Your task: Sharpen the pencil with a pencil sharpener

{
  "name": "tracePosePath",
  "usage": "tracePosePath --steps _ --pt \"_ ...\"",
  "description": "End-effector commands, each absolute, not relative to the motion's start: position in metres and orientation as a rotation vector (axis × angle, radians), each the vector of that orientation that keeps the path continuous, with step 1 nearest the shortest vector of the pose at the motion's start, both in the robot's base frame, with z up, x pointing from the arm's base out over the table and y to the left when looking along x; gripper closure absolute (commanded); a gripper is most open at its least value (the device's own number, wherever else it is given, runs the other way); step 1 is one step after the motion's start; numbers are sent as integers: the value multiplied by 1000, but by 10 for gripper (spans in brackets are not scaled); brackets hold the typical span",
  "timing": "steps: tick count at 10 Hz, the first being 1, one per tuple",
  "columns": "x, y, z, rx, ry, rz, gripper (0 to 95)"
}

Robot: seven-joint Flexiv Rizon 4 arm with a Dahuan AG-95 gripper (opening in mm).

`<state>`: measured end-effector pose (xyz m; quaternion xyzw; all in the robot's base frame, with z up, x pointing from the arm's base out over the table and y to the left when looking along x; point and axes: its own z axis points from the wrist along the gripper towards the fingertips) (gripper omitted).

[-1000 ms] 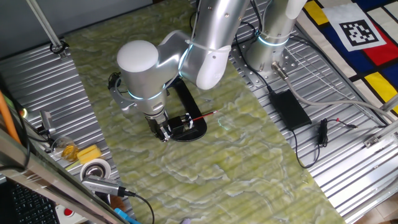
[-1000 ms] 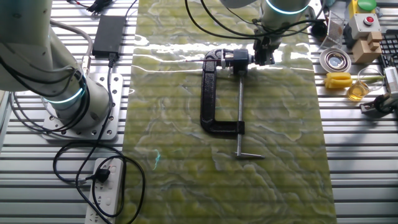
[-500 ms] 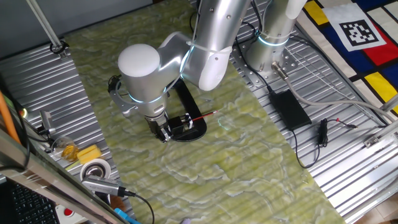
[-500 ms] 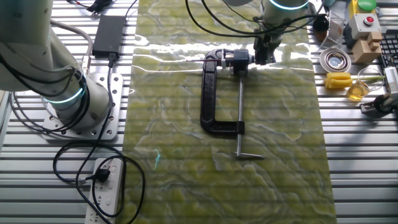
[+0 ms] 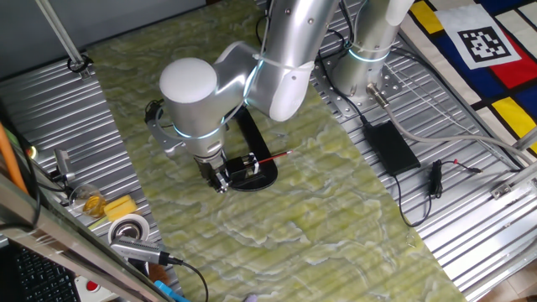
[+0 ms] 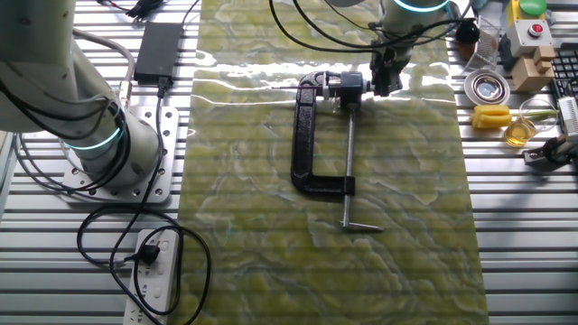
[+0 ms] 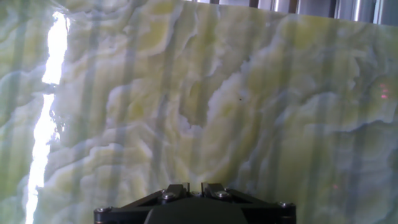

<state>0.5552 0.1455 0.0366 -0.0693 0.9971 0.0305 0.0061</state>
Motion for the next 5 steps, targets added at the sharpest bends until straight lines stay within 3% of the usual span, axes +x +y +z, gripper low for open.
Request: tracePosePath --steps 1,5 --pt "559 148 37 -215 3127 81 950" --pt "560 146 36 -225 3124 62 950"
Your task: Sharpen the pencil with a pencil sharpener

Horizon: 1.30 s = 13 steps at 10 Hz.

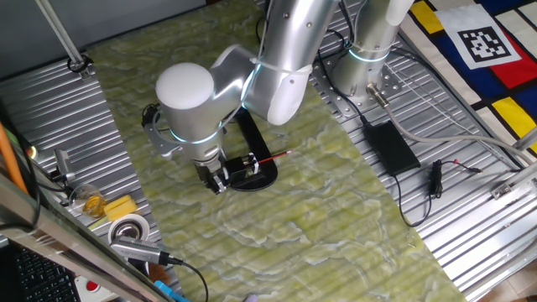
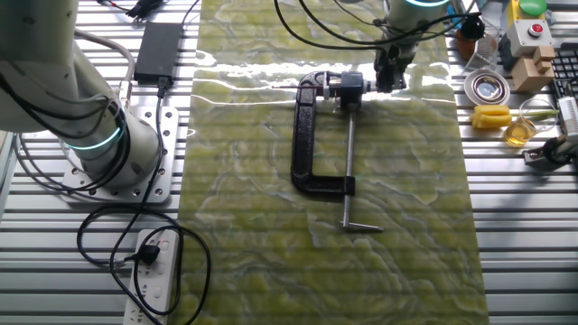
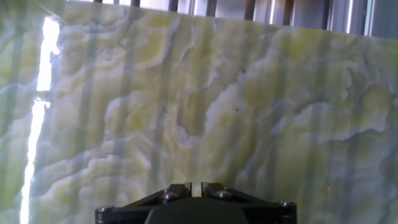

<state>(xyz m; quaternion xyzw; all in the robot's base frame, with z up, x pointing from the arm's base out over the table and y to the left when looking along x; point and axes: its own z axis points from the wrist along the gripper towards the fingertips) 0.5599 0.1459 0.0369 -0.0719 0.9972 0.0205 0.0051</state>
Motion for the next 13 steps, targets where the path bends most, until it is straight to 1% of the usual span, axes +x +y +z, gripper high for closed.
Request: tracePosePath --steps 1,2,3,10,11,13 --pt "560 146 36 -225 3119 66 950" --pt "560 146 35 -222 3112 70 950" --pt "561 146 35 -219 3111 68 760" --pt "561 145 29 -219 3105 64 760" --pt "561 145 29 -222 3105 64 950" --pt "561 145 28 -208 3105 64 950"
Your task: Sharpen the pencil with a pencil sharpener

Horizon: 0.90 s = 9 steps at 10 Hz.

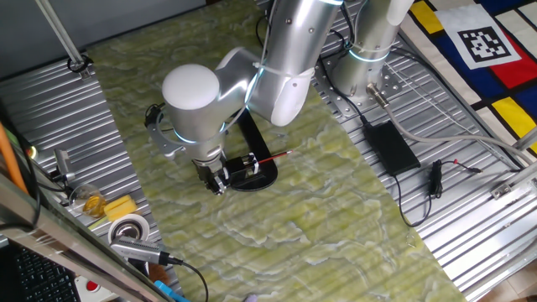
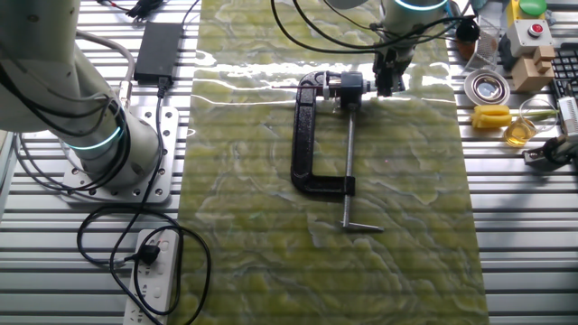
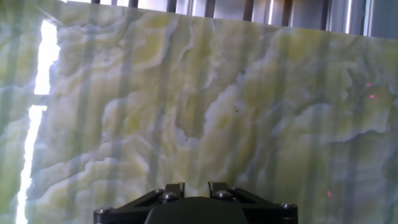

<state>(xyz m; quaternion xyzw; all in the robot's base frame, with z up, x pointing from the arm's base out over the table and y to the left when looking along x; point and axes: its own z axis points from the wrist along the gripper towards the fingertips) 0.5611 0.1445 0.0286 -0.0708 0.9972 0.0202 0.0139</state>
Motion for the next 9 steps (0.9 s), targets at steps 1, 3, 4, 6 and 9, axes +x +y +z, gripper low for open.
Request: tracePosePath --steps 1,3,4,6,9 --pt "561 145 28 -188 3104 67 950" --pt "561 145 27 -154 3103 68 950" --pt "561 145 27 -136 3106 68 760" --pt "561 145 27 -120 3107 70 760" --pt "560 145 24 -116 3105 70 760"
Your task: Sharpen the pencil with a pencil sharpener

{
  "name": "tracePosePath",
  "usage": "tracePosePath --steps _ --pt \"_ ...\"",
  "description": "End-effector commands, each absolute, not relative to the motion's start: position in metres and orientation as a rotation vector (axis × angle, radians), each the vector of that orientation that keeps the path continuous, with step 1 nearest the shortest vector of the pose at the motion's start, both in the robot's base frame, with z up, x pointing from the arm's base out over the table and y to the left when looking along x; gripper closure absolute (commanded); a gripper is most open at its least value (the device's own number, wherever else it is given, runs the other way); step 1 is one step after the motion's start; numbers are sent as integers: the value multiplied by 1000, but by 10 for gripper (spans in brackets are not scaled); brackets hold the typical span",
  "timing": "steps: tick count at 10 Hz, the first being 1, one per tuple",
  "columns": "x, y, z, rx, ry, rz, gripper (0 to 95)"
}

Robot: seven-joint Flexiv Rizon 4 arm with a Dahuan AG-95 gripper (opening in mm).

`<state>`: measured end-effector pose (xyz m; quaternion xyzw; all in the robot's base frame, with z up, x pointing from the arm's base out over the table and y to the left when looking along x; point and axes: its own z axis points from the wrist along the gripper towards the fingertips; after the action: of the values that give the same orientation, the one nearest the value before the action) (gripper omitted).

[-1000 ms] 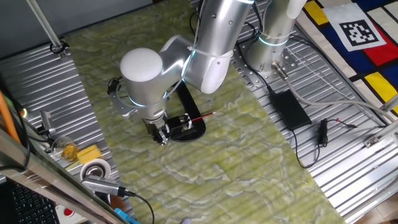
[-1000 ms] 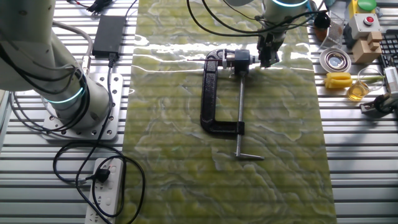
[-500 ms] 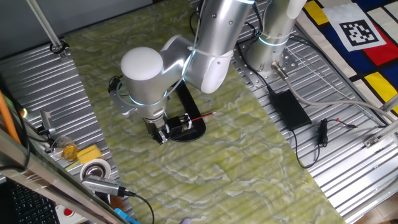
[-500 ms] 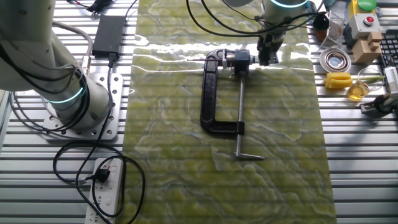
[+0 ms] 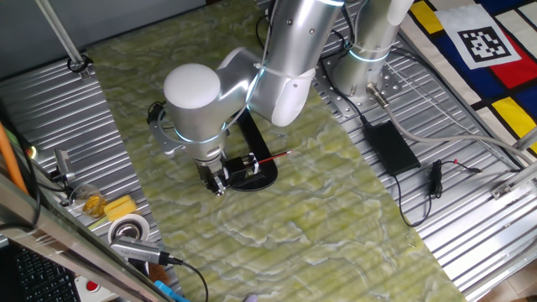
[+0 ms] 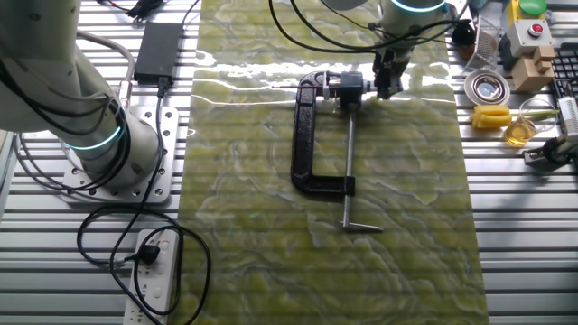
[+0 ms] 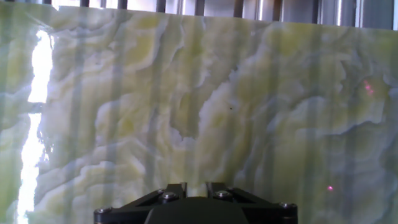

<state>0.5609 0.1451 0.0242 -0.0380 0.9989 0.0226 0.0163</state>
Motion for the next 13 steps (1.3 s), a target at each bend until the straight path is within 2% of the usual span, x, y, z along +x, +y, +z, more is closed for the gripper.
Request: tracePosePath --steps 1,13 --pt "560 145 24 -116 3106 69 950" --pt "560 139 21 -115 3102 100 950"
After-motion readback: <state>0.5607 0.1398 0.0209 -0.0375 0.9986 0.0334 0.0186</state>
